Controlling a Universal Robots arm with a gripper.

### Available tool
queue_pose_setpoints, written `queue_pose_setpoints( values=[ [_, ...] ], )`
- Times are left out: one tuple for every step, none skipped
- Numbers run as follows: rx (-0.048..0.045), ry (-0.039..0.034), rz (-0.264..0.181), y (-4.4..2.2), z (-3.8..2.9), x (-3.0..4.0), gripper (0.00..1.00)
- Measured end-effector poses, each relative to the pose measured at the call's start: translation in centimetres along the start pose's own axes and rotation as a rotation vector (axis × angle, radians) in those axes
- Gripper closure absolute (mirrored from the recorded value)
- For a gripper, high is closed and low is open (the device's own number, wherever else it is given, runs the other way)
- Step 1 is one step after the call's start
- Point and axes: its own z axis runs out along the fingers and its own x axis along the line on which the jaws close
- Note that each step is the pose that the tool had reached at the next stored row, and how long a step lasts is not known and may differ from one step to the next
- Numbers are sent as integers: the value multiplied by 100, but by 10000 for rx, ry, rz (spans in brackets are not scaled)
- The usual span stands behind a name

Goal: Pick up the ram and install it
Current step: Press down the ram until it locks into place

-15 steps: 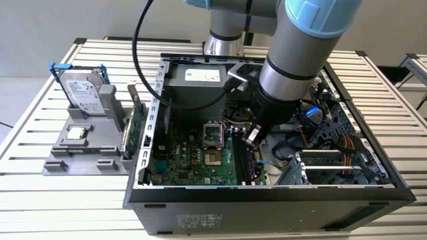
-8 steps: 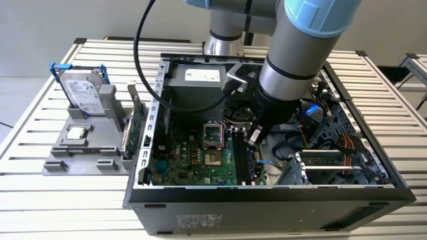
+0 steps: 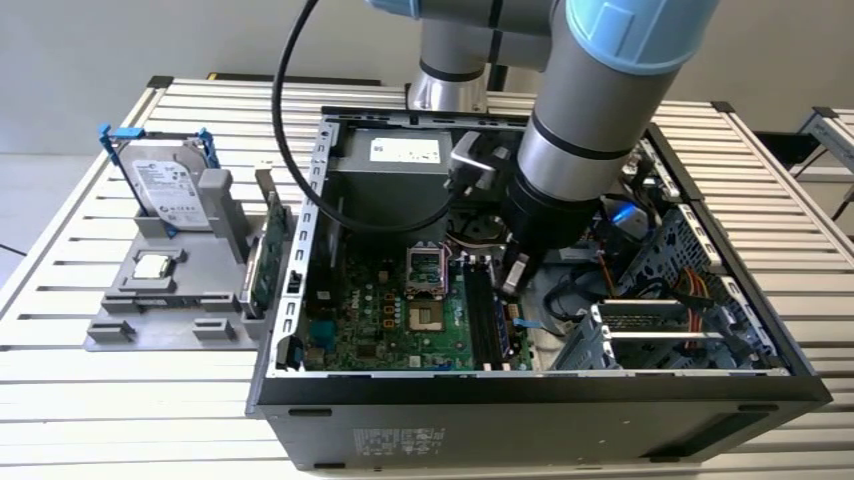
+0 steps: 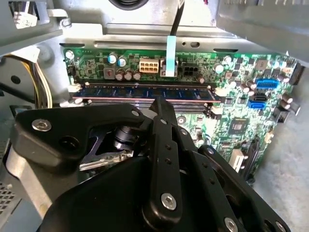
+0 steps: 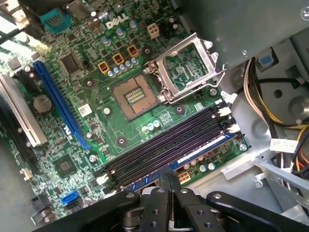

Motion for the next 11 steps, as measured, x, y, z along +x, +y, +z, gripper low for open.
queue_pose_setpoints(
  values=[
    [13, -4, -125, 0, 1, 0, 100],
    [24, -7, -250, 0, 1, -1, 100],
    [35, -10, -364, 1, 2, -2, 100],
    [47, -14, -492, 1, 3, -2, 100],
    [57, -15, -616, 1, 3, -3, 100],
    [62, -15, -735, 1, 3, -3, 100],
    [65, -14, -861, 2, 3, -4, 100],
    [65, -11, -979, 3, 3, -5, 100],
    [66, -10, -1082, 3, 3, -6, 100],
    [64, -8, -1190, 4, 4, -8, 100],
    [63, -5, -1316, 5, 4, -9, 100]
  ],
)
